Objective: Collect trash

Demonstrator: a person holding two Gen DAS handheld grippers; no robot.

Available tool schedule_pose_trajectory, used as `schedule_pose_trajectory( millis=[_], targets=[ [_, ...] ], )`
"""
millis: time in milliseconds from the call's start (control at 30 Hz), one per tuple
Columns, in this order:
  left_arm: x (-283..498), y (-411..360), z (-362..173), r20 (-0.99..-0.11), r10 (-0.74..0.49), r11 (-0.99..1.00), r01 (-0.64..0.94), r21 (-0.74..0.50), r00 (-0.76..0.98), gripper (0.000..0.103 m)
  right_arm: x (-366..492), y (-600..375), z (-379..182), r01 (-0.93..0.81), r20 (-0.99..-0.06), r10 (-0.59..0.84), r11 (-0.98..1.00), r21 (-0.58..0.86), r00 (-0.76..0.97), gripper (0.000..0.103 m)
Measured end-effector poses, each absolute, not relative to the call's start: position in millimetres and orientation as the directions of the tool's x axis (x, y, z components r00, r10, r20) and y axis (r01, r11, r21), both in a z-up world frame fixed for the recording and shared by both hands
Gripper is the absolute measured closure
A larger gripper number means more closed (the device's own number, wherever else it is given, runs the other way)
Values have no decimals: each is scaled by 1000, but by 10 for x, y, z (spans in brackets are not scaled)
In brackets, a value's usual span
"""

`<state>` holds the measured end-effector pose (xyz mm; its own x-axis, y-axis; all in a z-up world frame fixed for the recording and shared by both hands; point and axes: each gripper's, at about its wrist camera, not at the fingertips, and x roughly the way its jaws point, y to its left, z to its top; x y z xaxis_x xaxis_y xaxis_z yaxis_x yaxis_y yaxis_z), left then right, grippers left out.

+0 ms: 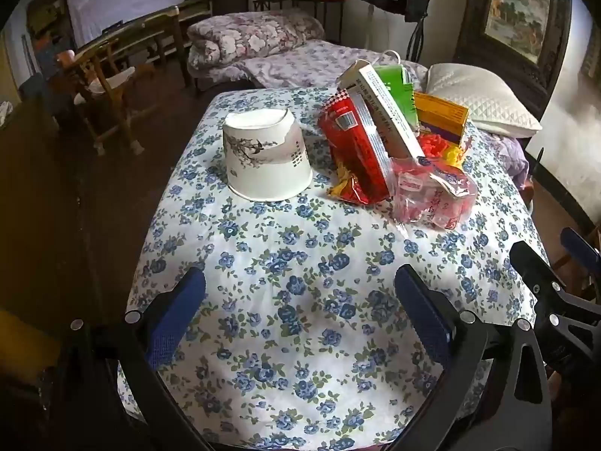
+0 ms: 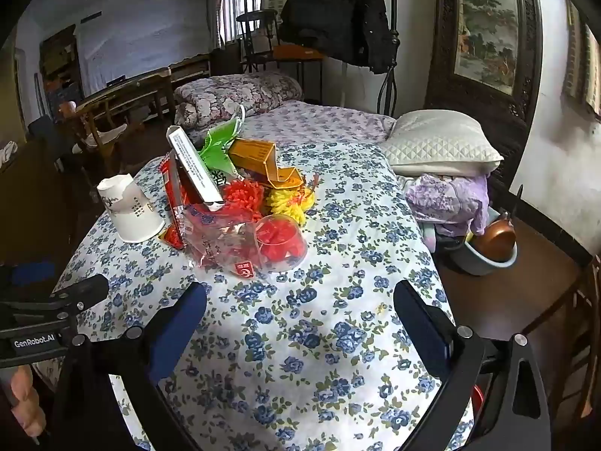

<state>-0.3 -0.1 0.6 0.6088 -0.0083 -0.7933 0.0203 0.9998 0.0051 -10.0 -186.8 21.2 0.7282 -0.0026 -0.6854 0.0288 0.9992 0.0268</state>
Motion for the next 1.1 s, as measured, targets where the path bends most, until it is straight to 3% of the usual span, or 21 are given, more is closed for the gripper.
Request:
schedule_pose_trajectory(
  millis=[1100],
  targets=[
    [31, 26, -67, -808, 24, 1000, -8, 24, 589, 7, -43, -1905, 130, 35, -697, -22, 999, 4, 717, 6]
  ],
)
